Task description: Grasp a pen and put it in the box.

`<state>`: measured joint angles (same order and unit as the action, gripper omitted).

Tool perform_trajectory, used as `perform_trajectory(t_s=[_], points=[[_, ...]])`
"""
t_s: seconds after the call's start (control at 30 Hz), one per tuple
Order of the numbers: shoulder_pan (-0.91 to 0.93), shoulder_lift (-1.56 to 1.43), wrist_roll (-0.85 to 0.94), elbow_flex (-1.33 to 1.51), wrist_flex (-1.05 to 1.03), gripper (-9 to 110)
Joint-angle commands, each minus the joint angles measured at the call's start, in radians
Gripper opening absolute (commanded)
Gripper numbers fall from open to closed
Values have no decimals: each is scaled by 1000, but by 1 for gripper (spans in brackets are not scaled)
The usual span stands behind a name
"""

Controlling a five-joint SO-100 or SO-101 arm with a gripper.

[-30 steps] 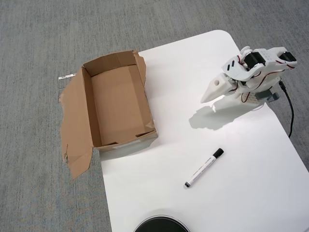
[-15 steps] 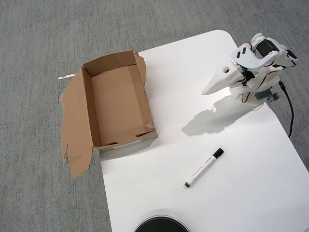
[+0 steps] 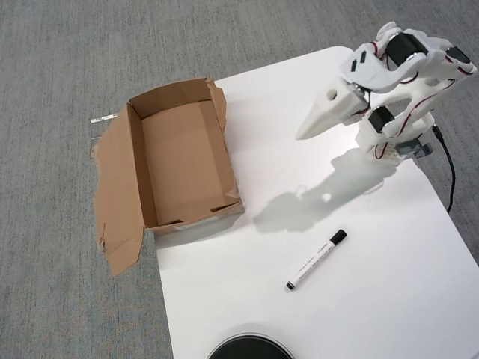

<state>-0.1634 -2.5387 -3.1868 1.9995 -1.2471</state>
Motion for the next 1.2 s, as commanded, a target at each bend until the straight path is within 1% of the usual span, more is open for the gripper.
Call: perform_trajectory(t_s=[0.0, 0.13, 0.3, 1.17], points=[[-88, 268, -7, -320, -2, 1], [-153, 367, -8, -384, 2, 1], [-194, 407, -10, -381, -2, 1], [-180, 396, -7, -374, -5, 1]])
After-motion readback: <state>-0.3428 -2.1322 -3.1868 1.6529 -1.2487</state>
